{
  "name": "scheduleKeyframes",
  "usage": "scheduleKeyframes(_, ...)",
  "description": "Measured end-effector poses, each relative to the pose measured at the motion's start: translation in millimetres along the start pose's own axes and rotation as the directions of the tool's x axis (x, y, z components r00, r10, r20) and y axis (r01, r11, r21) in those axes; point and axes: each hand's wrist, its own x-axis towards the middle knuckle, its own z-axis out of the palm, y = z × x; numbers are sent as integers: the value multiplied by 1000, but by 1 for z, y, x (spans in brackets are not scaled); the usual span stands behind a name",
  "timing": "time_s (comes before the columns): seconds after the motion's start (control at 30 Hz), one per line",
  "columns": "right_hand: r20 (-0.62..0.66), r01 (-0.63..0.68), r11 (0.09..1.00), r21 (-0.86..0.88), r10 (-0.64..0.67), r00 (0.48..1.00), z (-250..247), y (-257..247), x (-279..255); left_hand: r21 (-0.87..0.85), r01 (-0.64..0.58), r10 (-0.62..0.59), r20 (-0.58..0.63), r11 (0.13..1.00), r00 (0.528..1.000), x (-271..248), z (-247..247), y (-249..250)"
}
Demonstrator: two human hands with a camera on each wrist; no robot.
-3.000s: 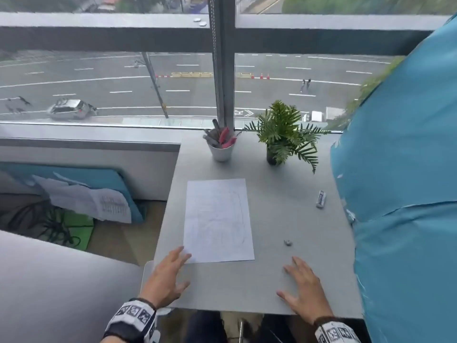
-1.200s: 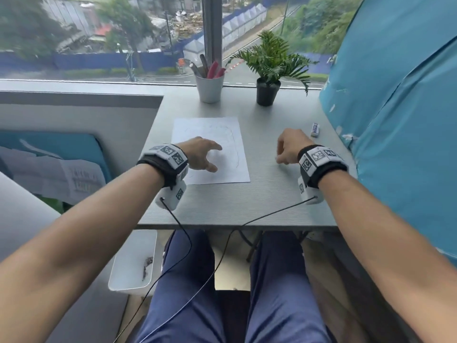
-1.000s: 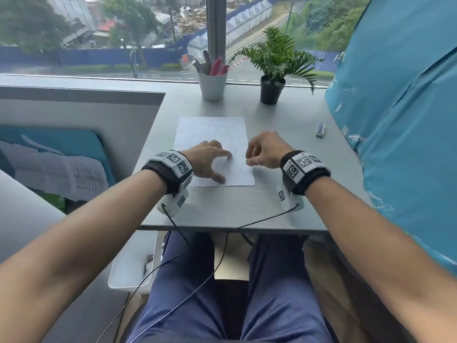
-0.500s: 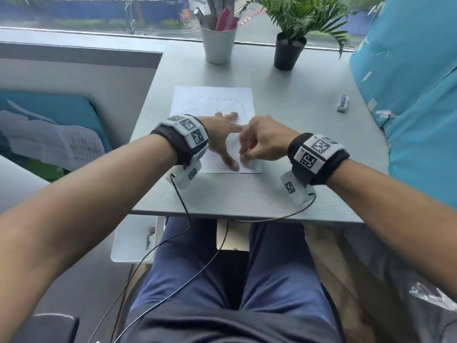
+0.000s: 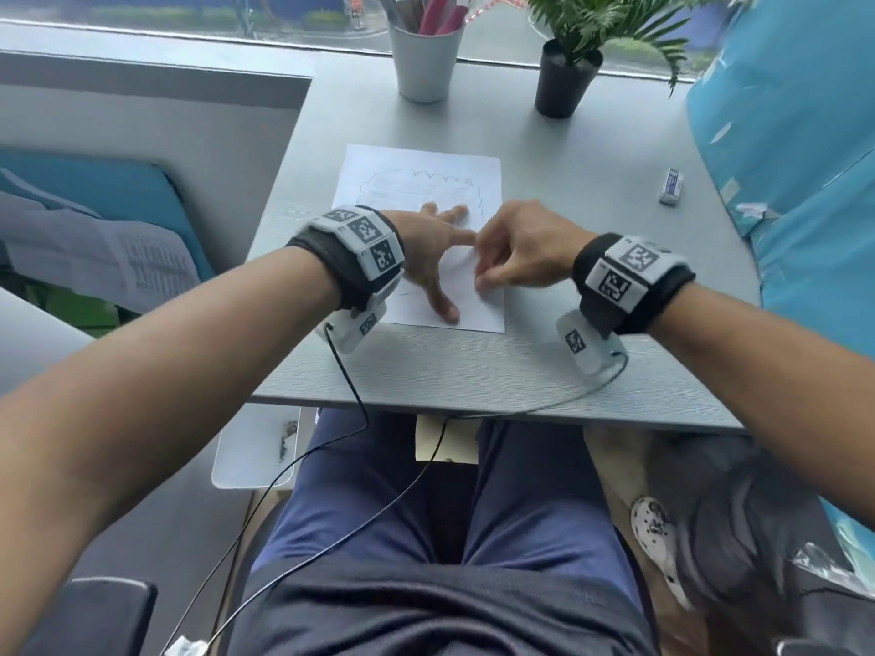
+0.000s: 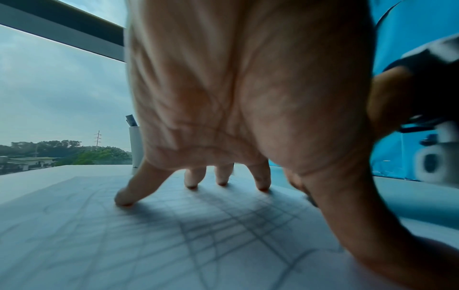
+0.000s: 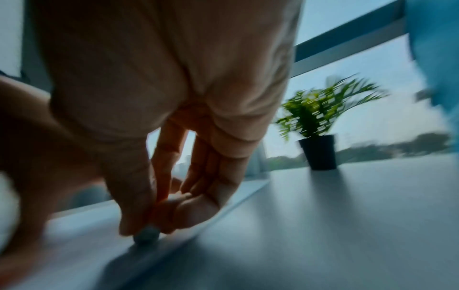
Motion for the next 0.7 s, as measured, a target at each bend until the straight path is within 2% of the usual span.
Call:
scheduleKeyframes(0.07,59,46,999,2,-46,997,6,-5,-4,-4,-16,16,8,1000,1000,-1,0,-2)
scheduleKeyframes(0.13,-26,-52,998,46,53,998,-7,4,0,14,-13,13,8,1000,1000,-2,-1,1)
scheduleKeyframes(0.2,-69,-66,996,66,70,995,-9,7,2,27,-9,9,7,1000,1000,-3,-1,1)
scheduleKeyframes(0.3,64,57,998,13,-58,996,10,-9,-5,16,-37,37,18,999,999,-5,0,-2)
scheduleKeyframes(0.43,-83,-77,996,51,81,993,-5,4,-1,37,-38,37,26,999,999,-5,-1,1)
scheduleKeyframes(0.57,58,51,998,-28,-49,997,9,-13,-8,34,-50,49,34,998,998,-6,-1,-1)
scheduleKeyframes(0.67,-59,-69,997,19,70,996,-6,-1,-4,55,-51,48,42,997,998,-5,-2,0)
scheduleKeyframes(0.7,-84,-71,997,24,73,994,-4,-1,-3,52,-48,46,43,997,998,-5,-2,0)
